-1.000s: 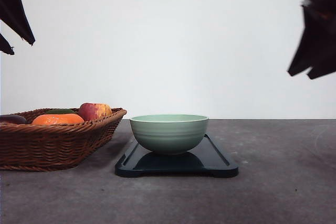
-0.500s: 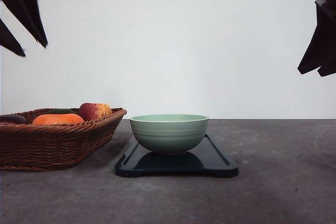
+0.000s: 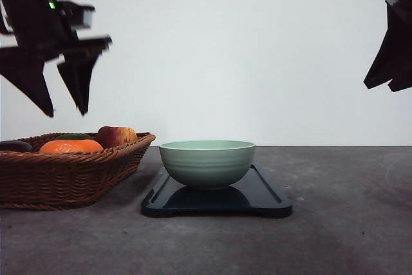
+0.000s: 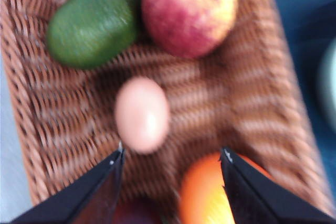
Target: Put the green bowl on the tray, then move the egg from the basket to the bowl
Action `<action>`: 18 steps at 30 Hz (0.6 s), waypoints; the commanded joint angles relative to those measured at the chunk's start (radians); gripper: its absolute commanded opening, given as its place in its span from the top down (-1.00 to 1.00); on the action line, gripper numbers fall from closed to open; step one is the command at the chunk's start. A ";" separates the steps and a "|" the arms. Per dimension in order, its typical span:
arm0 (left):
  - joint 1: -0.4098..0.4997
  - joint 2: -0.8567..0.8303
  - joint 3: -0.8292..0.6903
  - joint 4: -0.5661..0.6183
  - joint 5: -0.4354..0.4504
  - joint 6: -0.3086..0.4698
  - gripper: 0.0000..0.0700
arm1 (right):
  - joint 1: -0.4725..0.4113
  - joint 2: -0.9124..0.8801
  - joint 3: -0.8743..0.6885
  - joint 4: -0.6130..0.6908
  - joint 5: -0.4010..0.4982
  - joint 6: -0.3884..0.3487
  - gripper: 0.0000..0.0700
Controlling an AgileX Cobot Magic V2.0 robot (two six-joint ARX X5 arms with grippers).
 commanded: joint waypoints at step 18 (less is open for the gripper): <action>0.004 0.177 0.023 0.132 -0.047 0.068 -0.06 | 0.003 0.020 0.005 0.018 0.004 -0.007 0.24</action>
